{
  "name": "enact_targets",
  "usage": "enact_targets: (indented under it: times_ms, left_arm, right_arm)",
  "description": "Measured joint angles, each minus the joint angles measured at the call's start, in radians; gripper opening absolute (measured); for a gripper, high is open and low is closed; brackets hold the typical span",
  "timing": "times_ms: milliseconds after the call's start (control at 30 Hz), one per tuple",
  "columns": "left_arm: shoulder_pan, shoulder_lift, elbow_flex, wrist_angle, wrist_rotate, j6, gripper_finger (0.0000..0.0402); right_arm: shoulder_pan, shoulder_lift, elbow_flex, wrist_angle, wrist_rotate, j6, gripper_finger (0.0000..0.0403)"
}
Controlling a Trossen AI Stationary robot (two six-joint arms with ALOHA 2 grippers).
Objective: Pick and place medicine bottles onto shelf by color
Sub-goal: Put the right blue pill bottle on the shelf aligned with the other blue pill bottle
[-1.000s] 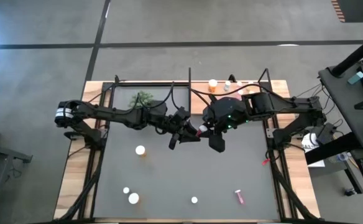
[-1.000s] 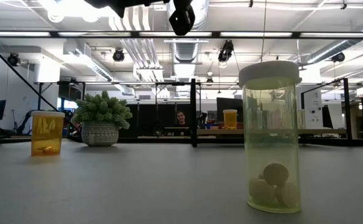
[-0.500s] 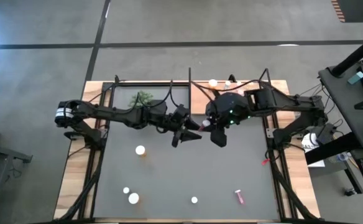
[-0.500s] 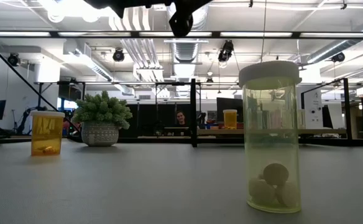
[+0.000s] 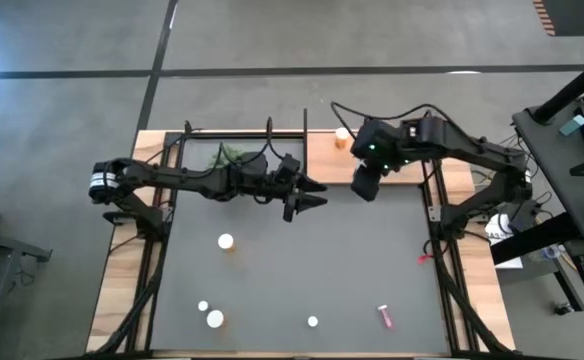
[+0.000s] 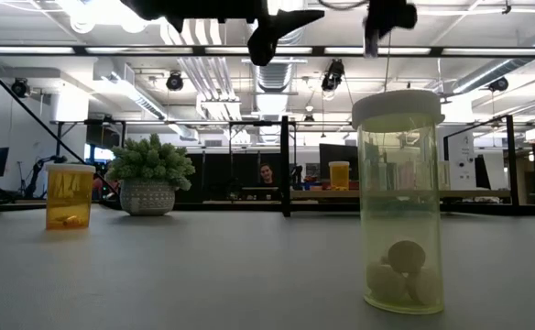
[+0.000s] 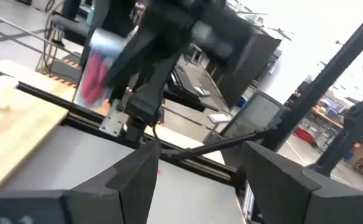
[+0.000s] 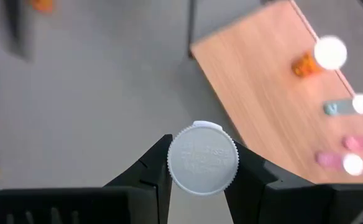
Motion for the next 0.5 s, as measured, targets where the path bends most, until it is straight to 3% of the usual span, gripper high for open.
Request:
enact_targets:
  times_ms: [233, 500]
  left_arm:
    - [0.041, 0.000, 0.007, 0.002, -0.017, 0.000, 0.0217]
    - [0.080, 0.000, 0.007, 0.006, -0.018, -0.001, 0.0217]
  right_arm:
    - [-0.143, -0.004, -0.183, 0.036, -0.006, -0.102, 0.0105]
    - [-0.311, -0.041, -0.432, 0.281, -0.009, -0.071, 0.0105]
